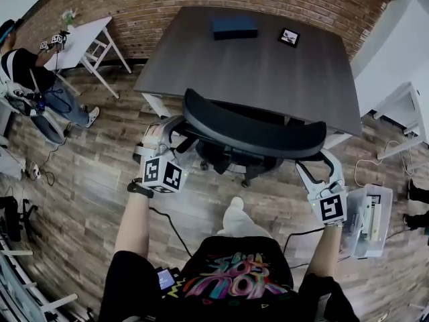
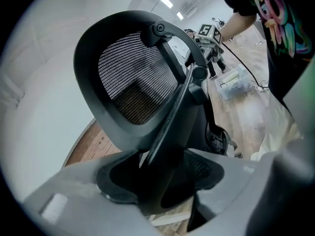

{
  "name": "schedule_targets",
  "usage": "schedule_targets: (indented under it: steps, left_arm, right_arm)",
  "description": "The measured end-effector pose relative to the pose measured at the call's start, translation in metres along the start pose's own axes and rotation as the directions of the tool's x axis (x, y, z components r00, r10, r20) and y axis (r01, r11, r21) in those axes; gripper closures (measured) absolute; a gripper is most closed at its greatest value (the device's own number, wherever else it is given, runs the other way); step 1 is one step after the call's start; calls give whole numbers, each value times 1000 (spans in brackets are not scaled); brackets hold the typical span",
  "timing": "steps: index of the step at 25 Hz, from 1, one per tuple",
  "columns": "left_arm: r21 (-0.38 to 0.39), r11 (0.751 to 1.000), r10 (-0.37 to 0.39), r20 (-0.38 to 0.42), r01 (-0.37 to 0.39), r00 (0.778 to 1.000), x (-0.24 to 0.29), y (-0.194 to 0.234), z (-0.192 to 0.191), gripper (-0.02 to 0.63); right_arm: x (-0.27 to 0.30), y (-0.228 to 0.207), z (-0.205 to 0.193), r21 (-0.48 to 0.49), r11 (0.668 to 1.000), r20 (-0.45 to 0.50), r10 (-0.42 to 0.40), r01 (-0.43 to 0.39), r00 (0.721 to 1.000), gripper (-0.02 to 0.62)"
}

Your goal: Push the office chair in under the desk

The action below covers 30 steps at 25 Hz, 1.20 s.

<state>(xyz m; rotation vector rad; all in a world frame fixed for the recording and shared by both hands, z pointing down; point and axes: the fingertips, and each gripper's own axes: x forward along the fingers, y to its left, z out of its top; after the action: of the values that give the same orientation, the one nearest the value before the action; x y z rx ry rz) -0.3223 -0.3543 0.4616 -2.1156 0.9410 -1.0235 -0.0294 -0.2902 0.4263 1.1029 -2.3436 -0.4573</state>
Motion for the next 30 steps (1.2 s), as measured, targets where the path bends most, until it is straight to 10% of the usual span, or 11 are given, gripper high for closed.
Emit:
schedule_targets:
  steps: [30]
  left_arm:
    - [23, 1000, -2, 51, 0, 999, 109, 49, 13, 328]
  right_arm:
    - [61, -90, -33, 55, 997, -28, -60, 61, 998, 327]
